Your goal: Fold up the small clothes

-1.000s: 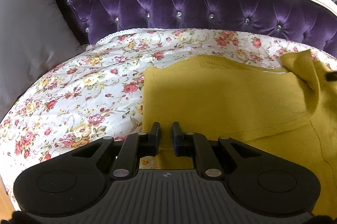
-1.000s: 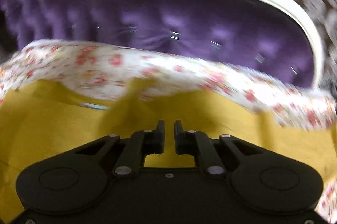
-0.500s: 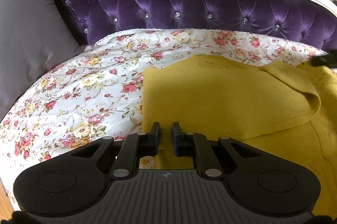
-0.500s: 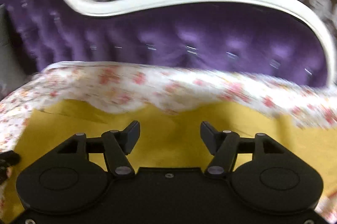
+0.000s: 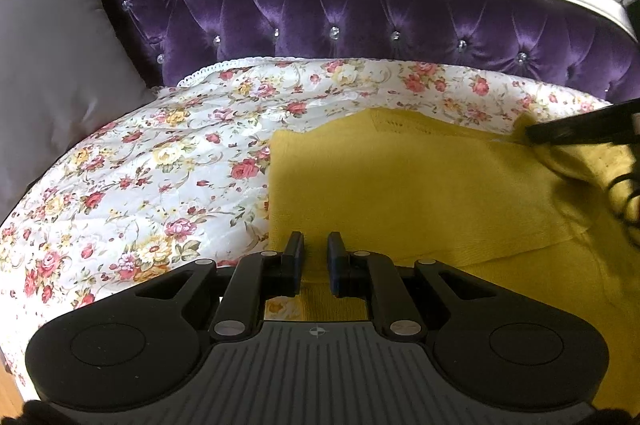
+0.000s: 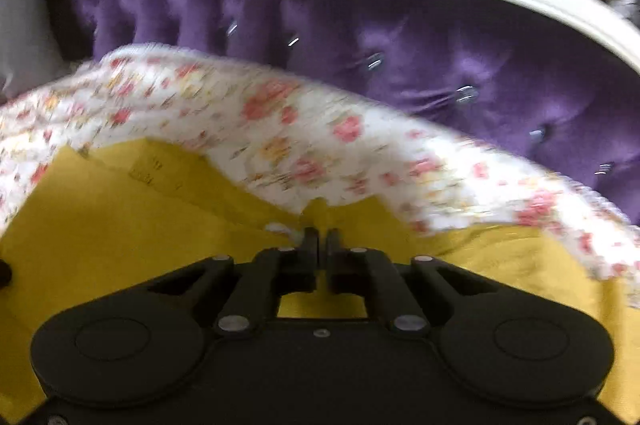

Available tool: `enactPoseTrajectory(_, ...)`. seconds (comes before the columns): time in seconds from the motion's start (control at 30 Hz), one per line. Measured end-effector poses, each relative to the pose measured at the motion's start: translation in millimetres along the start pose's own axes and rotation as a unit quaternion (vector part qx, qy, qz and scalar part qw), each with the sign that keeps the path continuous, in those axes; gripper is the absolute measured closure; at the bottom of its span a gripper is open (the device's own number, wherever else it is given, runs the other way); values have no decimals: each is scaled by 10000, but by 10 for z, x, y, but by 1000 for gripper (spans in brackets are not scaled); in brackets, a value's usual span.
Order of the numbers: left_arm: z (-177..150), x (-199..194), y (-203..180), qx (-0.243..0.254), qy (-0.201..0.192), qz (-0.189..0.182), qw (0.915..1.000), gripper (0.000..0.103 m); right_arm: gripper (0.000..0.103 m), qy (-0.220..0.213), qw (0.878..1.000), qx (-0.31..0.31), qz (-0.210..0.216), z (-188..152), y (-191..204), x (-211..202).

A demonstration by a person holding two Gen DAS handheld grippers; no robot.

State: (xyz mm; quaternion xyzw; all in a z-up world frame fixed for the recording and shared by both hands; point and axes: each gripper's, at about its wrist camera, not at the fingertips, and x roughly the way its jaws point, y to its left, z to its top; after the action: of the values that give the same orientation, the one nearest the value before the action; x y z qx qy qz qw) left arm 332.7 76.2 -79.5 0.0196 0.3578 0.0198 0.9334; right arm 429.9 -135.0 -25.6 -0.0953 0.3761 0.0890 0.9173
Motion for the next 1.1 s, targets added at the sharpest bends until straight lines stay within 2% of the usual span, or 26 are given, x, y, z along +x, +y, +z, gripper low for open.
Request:
enactPoseTrajectory(0.07, 6, -26, 8, -18, -6, -42, 10000, 91, 95, -230, 9994, 128, -210, -40, -186, -198)
enactPoseTrajectory(0.17, 7, -75, 8, -32, -35, -130, 9999, 91, 95, -319, 9967, 681, -304, -147, -604, -460)
enactPoseTrajectory(0.27, -1, -96, -19, 32, -41, -174, 9998, 91, 95, -233, 9924, 1126, -437, -333, -1008, -606)
enactPoseTrajectory(0.37, -27, -101, -60, 110, -9, -197, 9997, 91, 95, 25, 9880, 1479, -441, -554, -1281, -558)
enactPoseTrajectory(0.47, -61, -113, -79, 221, 26, -197, 9996, 91, 95, 224, 9856, 1629, -393, -698, -1370, -452)
enactPoseTrajectory(0.6, -111, -151, -52, 373, 111, -186, 9991, 91, 96, 60, 9878, 1506, -392, -727, -1384, -520)
enactPoseTrajectory(0.73, -144, -186, 18, 390, 162, -122, 9990, 91, 99, -191, 9847, 1607, -650, -777, -1499, -679)
enactPoseTrajectory(0.8, -153, -190, 43, 388, 193, -121, 9990, 91, 99, 5, 9818, 1808, -578, -856, -1589, -674)
enactPoseTrajectory(0.87, -153, -189, 57, 394, 206, -124, 9989, 91, 94, -111, 9827, 1814, -345, -919, -1628, -692)
enactPoseTrajectory(0.9, -150, -186, 60, 387, 204, -125, 9990, 91, 86, -312, 9839, 1737, -286, -915, -1608, -732)
enactPoseTrajectory(0.97, -139, -179, 56, 360, 211, -127, 9990, 91, 62, -508, 9861, 1562, -253, -820, -1552, -748)
enactPoseTrajectory(1.0, -133, -177, 56, 335, 216, -140, 9991, 91, 44, -553, 9865, 1525, -210, -765, -1535, -730)
enactPoseTrajectory(1.03, -130, -178, 58, 304, 223, -154, 9992, 91, 36, -602, 9868, 1497, -164, -709, -1520, -688)
enactPoseTrajectory(1.1, -130, -182, 76, 223, 257, -189, 9992, 91, 38, -548, 9885, 1406, -103, -623, -1485, -554)
